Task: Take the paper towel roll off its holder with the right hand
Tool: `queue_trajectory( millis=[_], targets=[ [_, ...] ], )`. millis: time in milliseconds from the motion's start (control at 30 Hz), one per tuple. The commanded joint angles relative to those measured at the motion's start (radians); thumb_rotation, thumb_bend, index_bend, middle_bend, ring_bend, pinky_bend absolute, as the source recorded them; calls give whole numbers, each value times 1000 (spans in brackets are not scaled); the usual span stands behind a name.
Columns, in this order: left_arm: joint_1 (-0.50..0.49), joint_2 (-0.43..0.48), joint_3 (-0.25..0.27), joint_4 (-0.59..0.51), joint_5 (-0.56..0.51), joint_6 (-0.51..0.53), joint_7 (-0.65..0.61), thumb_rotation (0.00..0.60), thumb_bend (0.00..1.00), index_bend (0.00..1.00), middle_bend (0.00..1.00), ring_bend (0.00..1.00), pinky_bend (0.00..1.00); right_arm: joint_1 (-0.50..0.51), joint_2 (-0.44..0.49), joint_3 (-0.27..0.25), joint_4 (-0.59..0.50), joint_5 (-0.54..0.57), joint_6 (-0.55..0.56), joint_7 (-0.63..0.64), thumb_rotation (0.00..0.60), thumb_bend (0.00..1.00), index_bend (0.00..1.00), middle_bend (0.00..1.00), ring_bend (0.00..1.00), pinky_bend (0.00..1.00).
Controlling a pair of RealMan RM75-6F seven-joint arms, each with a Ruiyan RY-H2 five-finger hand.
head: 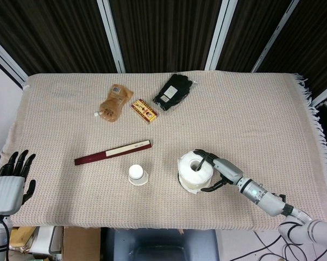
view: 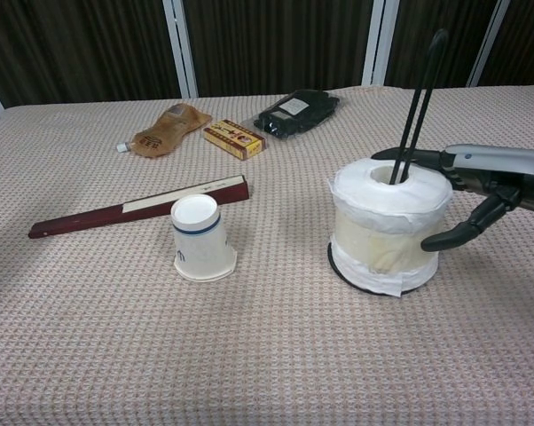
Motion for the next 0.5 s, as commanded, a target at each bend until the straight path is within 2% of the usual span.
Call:
queue_trajectory(
  millis=[33, 133, 233, 333, 500],
  targets=[
    [2, 0, 1, 3, -2, -1, -6, 600, 471, 127, 67, 39, 273, -25, -49, 21, 33, 39, 44, -38, 600, 31, 280, 331, 353, 314],
    [3, 0, 2, 8, -3, -2, -15, 600, 471, 129, 67, 39, 273, -43, -81, 37, 57, 63, 80, -59, 600, 31, 506, 479, 519, 444],
    [4, 0, 4, 11, -1, -4, -23, 600, 470, 131, 67, 39, 273, -59, -108, 56, 79, 82, 121, -90, 600, 32, 636, 572, 619, 550],
    [4, 0, 4, 14, 0, -5, -27, 600, 471, 131, 67, 39, 273, -67, -113, 69, 83, 93, 148, -113, 600, 38, 679, 605, 649, 585],
    [4, -1, 5, 17, 4, -5, -31, 600, 470, 133, 68, 39, 273, -74, -84, 94, 39, 106, 191, -141, 600, 43, 683, 609, 652, 588]
  ],
)
